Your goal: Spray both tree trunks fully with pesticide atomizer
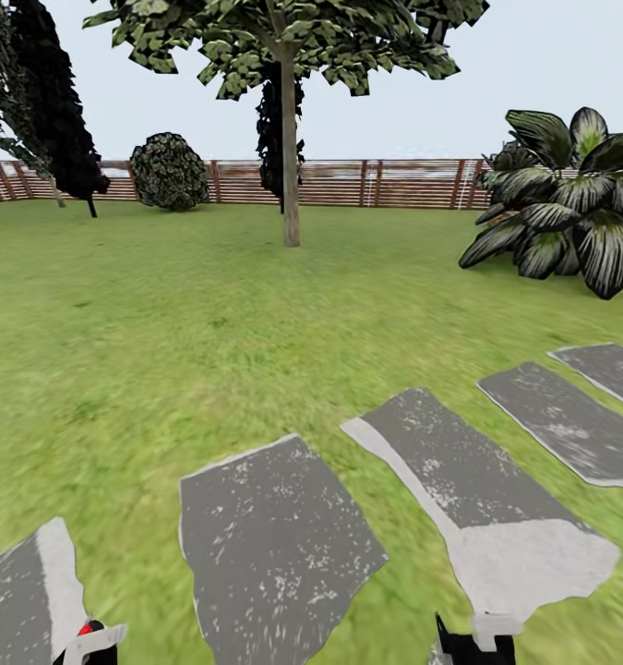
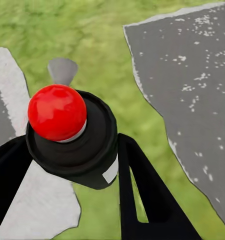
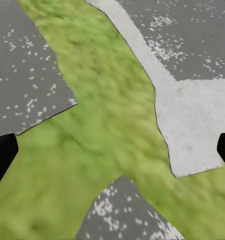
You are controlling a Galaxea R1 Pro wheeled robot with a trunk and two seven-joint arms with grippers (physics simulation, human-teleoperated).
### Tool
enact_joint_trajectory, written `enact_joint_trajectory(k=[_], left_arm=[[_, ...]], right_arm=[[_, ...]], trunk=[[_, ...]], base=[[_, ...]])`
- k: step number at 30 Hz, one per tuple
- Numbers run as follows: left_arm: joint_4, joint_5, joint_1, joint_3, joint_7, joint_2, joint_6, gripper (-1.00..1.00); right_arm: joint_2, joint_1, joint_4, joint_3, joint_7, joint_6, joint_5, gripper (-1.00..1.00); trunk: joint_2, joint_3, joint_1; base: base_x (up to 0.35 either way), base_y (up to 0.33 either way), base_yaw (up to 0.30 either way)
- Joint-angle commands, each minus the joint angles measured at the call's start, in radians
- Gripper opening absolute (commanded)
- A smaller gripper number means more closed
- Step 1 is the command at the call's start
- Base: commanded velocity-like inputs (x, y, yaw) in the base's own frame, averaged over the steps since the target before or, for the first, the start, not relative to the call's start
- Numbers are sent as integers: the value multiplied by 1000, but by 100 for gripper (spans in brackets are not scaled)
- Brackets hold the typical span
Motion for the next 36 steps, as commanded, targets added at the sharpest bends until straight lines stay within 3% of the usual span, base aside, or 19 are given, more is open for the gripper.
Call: enact_joint_trajectory(k=[1,36], left_arm=[[0,5,0,-1,0,0,-3,-100],[-2,5,0,-1,0,0,-3,-100]], right_arm=[[0,0,1,0,-2,-3,1,100],[0,0,-1,0,-2,-3,1,100]], trunk=[[0,-1,0],[0,-1,0]], base=[[338,0,0],[338,0,0]])
